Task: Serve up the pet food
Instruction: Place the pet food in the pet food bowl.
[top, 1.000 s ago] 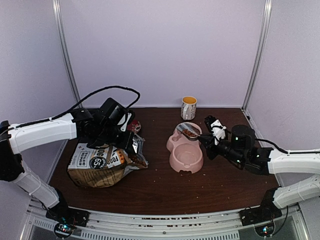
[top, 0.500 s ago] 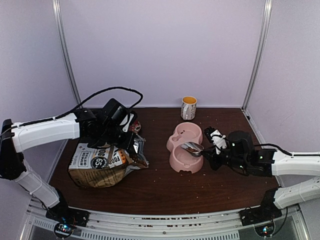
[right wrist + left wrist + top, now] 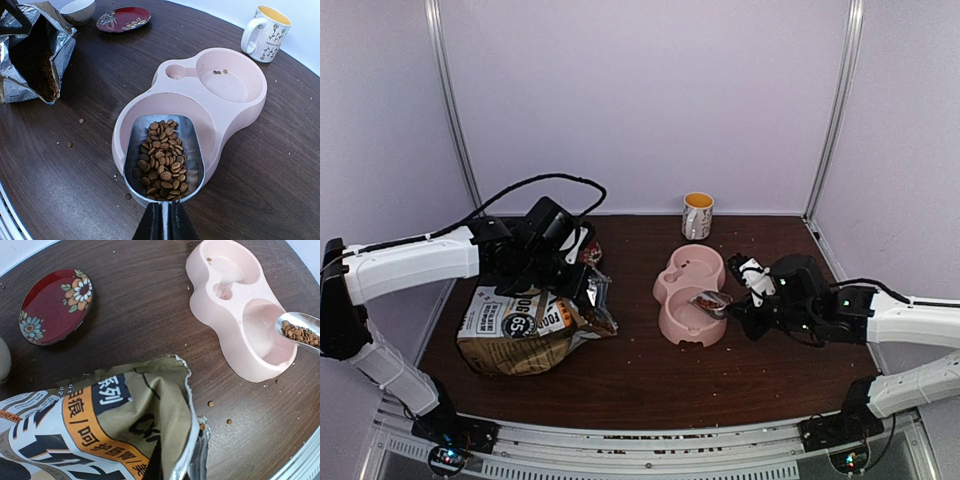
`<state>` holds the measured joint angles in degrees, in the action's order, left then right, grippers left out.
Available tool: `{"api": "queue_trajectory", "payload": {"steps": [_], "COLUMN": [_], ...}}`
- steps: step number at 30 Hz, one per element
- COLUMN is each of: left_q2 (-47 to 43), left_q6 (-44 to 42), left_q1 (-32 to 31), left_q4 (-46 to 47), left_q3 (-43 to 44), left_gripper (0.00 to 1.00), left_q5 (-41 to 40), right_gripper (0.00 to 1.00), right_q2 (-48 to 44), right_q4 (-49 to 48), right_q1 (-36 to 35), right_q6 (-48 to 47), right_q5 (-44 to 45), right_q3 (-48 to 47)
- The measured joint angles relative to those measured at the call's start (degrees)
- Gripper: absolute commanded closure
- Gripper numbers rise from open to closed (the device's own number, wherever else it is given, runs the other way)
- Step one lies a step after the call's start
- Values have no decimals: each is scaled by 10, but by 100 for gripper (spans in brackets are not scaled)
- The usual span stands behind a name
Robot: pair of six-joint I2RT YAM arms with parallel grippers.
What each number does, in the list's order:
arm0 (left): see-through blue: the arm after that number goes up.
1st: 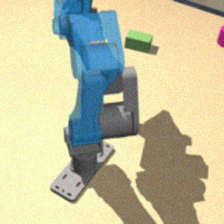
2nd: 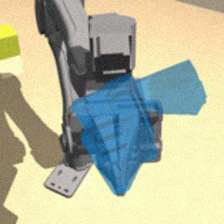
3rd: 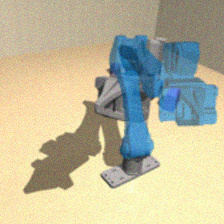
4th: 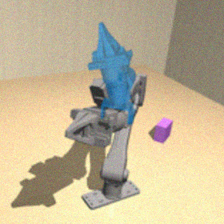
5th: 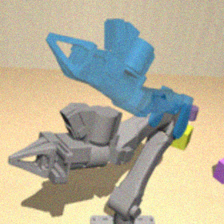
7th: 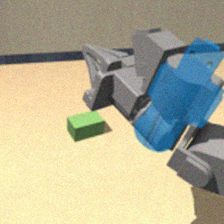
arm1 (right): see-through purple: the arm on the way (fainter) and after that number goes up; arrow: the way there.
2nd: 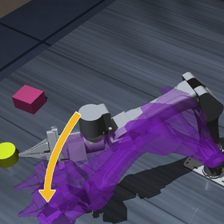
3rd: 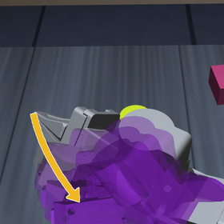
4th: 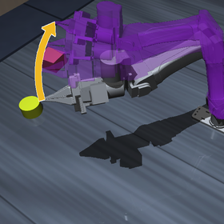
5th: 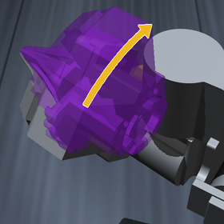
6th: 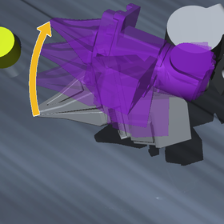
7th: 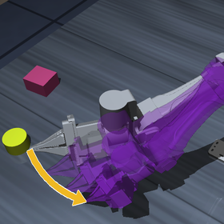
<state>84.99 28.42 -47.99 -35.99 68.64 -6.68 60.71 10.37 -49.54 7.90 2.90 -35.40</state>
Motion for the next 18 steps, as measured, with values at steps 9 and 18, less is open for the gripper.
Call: {"api": "queue_trajectory", "payload": {"steps": [9,18], "left_q2": [0,4], "left_q6": [-14,-16], "left_q1": [0,0], "left_q4": [0,4], "left_q3": [0,1], "left_gripper": [100,100], "left_q5": [0,0], "right_gripper": [100,100], "right_q2": [0,2], "right_q4": [63,120], "right_q1": [0,0], "right_q6": [-17,-39], "right_q5": [-1,-1], "right_q3": [-40,-75]}}
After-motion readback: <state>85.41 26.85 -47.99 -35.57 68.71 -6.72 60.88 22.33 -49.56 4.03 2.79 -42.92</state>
